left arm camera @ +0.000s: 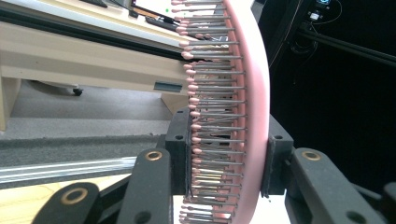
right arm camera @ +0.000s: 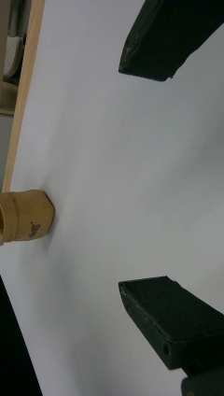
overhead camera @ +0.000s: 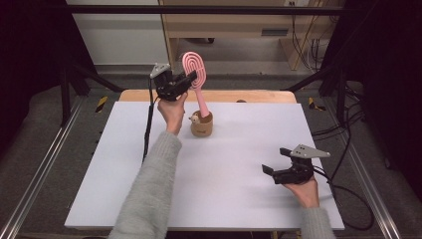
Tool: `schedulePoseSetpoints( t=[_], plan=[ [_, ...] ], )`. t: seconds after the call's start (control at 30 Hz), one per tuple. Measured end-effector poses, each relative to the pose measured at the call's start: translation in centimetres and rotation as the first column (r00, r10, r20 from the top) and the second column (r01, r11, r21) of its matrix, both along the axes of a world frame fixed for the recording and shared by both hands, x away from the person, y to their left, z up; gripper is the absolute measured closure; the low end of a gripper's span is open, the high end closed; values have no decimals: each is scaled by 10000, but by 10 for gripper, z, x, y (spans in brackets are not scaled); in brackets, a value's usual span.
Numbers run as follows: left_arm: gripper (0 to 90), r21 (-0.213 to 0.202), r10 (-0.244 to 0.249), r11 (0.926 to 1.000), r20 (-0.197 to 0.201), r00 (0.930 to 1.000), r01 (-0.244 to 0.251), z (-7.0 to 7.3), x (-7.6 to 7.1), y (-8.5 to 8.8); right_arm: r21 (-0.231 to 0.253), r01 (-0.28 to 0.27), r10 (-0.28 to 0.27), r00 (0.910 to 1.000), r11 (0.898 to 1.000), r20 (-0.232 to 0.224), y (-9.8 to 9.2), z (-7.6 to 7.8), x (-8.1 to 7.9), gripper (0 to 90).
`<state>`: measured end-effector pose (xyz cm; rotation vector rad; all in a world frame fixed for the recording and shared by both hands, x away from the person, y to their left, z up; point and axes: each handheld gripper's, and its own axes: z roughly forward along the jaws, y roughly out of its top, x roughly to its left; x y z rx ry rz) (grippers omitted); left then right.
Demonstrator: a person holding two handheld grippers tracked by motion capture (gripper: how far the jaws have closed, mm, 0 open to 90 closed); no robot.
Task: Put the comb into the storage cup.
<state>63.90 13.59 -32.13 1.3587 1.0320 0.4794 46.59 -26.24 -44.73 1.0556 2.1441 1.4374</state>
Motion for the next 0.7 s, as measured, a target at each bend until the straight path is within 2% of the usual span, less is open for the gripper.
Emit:
schedulePoseSetpoints(
  t=[0.4, 0.7],
  plan=[
    [633, 320, -53, 9995, -126, 9999, 57, -10, 5, -4, 44, 9, -9, 10000, 10000, -14, 0, 0, 0, 3],
    [633, 233, 45, 9997, -156, 9999, -41, -20, 7, -2, 66, -9, 9, 10000, 10000, -11, 0, 0, 0, 4]
  ],
)
